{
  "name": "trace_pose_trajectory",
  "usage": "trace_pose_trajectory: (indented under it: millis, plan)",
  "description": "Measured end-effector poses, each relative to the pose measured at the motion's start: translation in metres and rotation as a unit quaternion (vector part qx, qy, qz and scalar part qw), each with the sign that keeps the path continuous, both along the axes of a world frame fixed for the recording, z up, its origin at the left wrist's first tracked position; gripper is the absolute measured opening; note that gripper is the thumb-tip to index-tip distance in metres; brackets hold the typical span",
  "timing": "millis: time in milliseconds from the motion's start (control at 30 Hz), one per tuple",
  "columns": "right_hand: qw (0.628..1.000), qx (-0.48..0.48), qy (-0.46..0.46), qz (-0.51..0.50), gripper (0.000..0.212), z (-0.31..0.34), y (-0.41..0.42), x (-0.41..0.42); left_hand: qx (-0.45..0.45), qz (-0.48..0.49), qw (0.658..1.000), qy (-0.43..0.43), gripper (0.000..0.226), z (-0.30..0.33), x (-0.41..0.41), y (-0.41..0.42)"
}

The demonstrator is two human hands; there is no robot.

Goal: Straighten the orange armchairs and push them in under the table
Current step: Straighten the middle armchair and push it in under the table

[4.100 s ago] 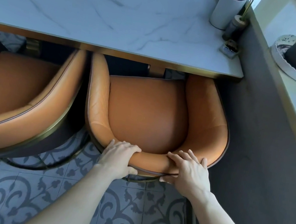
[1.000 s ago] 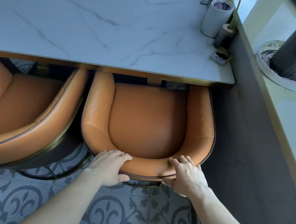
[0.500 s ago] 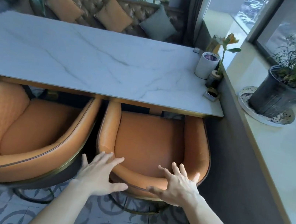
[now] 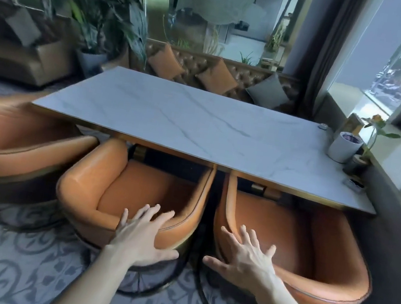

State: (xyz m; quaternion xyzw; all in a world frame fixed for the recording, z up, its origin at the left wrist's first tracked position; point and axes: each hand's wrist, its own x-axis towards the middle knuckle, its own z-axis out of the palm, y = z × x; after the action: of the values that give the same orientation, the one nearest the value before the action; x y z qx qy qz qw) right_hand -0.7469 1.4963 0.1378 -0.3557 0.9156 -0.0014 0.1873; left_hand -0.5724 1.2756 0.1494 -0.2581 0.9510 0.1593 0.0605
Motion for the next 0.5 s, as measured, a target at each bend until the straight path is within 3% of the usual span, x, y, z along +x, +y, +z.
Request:
trace_pose_trajectory:
  millis: [233, 500]
  plan:
    - [0.998, -0.015, -0.002, 0.064, 0.110, -0.017, -0.116, 0.072, 0.008, 0.053, 0.999, -0.007, 0.105, -0.013, 0.082, -0.091]
    - [0.996, 0.003, -0.033, 0.085, 0.108, -0.070, -0.233, 0.091, 0.019, 0.054, 0.998, -0.028, 0.106, -0.068, 0.112, -0.204]
